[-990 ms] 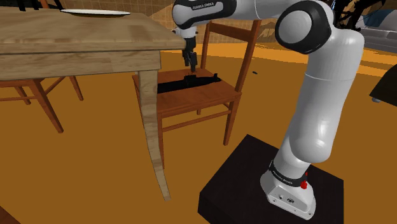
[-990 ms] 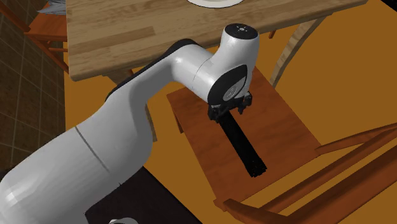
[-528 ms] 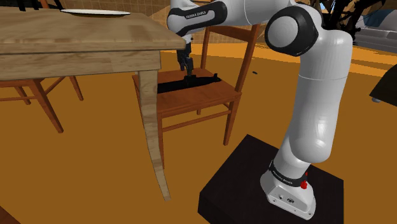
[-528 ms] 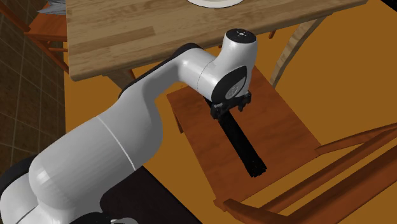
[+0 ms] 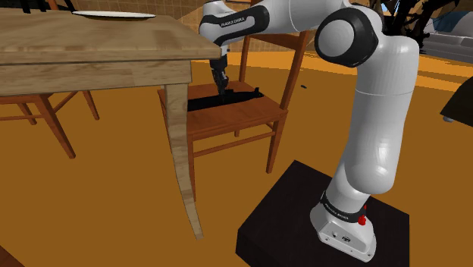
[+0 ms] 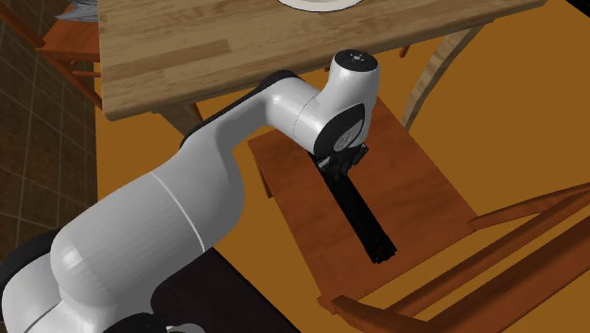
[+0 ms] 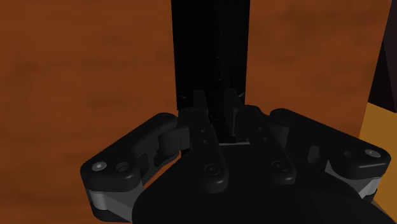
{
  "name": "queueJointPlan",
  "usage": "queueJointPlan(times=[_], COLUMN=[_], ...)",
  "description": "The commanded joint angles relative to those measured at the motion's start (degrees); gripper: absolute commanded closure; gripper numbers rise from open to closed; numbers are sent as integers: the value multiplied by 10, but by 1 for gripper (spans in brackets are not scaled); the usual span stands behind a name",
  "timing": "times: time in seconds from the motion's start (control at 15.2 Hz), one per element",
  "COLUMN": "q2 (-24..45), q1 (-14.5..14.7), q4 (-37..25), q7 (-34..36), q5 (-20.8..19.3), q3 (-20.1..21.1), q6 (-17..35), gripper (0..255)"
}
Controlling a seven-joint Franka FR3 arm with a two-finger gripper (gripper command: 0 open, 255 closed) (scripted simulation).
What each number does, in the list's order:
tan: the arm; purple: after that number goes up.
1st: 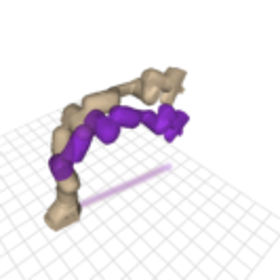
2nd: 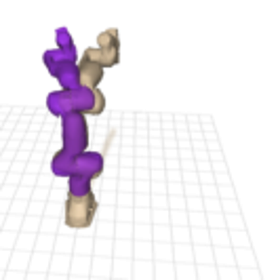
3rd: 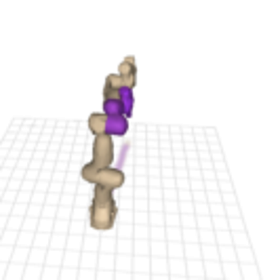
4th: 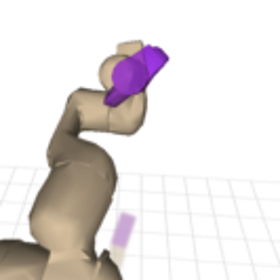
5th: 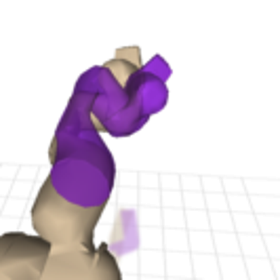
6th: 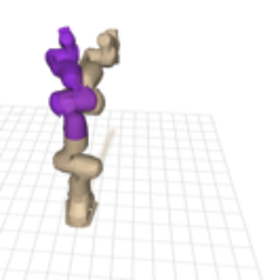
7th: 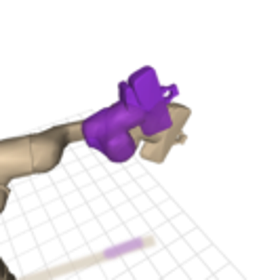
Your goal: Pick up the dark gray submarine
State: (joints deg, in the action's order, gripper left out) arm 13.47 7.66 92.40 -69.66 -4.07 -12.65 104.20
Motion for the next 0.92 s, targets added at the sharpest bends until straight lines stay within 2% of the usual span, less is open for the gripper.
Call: queueJointPlan(times=[0.0, 0.26, 0.86], q2=[0, -1, -1], q1=[0, 0, -1], q4=[0, 1, -68], q7=[0, 0, -7], q5=[0, 0, 1], q3=[0, 0, -1], q6=[0, 0, -69], gripper=[255, 255, 255])
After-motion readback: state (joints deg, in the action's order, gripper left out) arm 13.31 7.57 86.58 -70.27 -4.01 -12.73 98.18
